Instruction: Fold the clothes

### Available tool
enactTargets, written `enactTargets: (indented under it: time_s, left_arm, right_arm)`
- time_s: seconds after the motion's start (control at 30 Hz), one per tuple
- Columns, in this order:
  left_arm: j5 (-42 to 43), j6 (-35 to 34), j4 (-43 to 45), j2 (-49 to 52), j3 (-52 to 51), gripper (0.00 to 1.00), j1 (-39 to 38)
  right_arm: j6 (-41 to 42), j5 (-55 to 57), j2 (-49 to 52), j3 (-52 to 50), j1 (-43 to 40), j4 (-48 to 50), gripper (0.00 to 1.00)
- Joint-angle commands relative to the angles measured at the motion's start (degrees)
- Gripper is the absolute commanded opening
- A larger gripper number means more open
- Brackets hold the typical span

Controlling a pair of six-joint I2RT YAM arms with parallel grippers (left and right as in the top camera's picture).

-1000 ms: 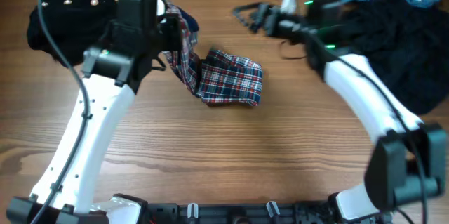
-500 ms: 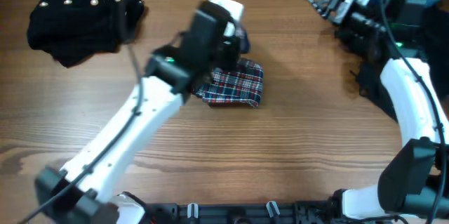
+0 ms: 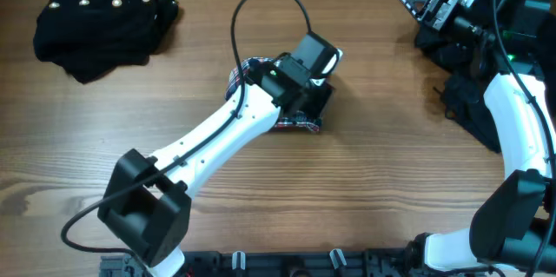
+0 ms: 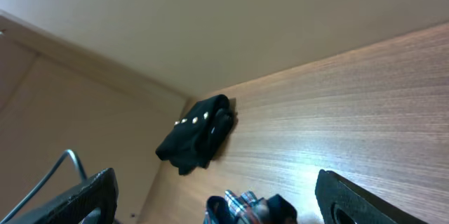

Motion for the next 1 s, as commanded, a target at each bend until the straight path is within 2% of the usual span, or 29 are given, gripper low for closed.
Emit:
enactTargets:
  time_s: [0.0, 0.17, 0.43, 0.57, 0.7, 0.83, 0.97]
  left_arm:
    - [3.69, 0.46, 1.62, 0.0, 1.2, 1.0, -3.02]
    - [7.39, 0.46, 4.63, 0.0, 1.2, 1.0, -6.49]
    - [3.13, -1.49, 5.99, -0.02, 1.2, 1.0, -5.07]
    - [3.06, -1.49, 4.9, -0.76, 1.22, 1.0, -1.7]
    - [-0.94, -1.51, 3.23, -4.92, 1.22, 1.0, 3.1]
    - [-2.03, -2.08, -0.44, -10.23, 1.22, 1.0, 9.18]
    - [-2.03, -5.6, -4.74, -11.39, 1.2, 1.0, 15.43]
  right_arm:
    - [-1.22, -1.4, -0.15, 0.52, 0.24, 0.22, 0.91]
    - [-1.31, -1.57, -0.15, 0.52, 0.24, 0.13, 0.91]
    - [-3.85, -2.73, -0.15, 0.52, 0.24, -1.4, 0.91]
    - [-4.26, -3.39, -0.15, 0.52, 0.24, -2.1, 0.91]
    - [-5.07, -5.73, -0.15, 0.52, 0.33, -4.04, 0.91]
    - [-9.62, -6.27, -0.15, 0.5, 1.7, -10.93, 0.91]
    - [-12.68, -5.88, -0.15, 0.5, 4.61, -16.5, 0.88]
